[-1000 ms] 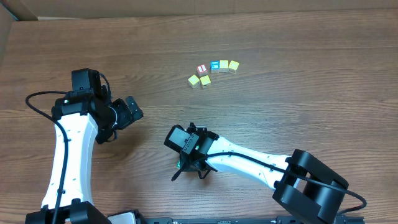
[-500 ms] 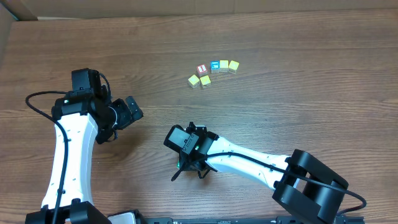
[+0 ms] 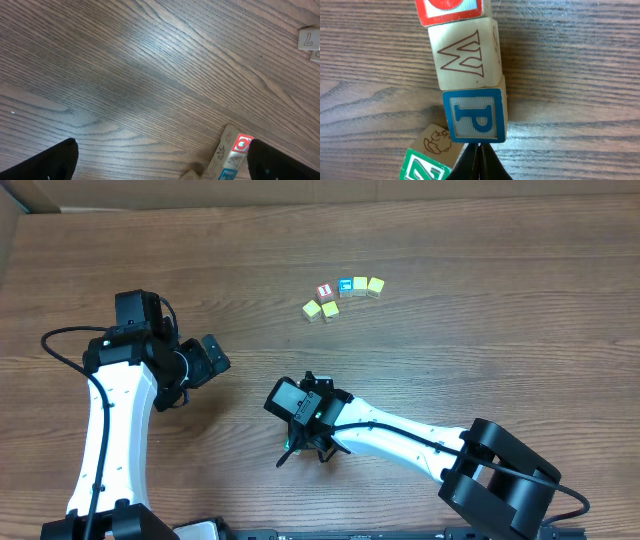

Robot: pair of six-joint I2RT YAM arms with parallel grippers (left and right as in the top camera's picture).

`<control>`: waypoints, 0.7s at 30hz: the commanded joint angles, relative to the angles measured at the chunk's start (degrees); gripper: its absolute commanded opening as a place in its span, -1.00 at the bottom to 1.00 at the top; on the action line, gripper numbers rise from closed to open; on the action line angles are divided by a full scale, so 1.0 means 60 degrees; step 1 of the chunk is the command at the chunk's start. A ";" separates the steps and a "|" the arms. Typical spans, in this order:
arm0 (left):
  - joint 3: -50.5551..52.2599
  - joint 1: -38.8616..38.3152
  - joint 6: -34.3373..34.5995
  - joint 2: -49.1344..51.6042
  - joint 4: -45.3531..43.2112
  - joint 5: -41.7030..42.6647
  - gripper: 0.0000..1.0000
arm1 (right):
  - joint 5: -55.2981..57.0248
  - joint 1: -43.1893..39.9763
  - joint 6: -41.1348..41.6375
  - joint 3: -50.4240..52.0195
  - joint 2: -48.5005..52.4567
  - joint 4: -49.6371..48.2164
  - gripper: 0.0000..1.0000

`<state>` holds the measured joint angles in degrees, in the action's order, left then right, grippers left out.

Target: Flip 4 blocks

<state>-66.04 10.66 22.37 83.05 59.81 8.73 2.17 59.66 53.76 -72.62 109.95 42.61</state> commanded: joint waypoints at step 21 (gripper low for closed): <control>0.0051 0.0033 -0.0011 0.0036 -0.0015 -0.0033 0.99 | -0.0896 -0.0047 -0.0270 -0.1217 -0.0539 0.1086 -0.60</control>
<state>-66.04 10.66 22.37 83.05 59.81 8.73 -1.61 59.66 52.73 -77.49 109.51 49.06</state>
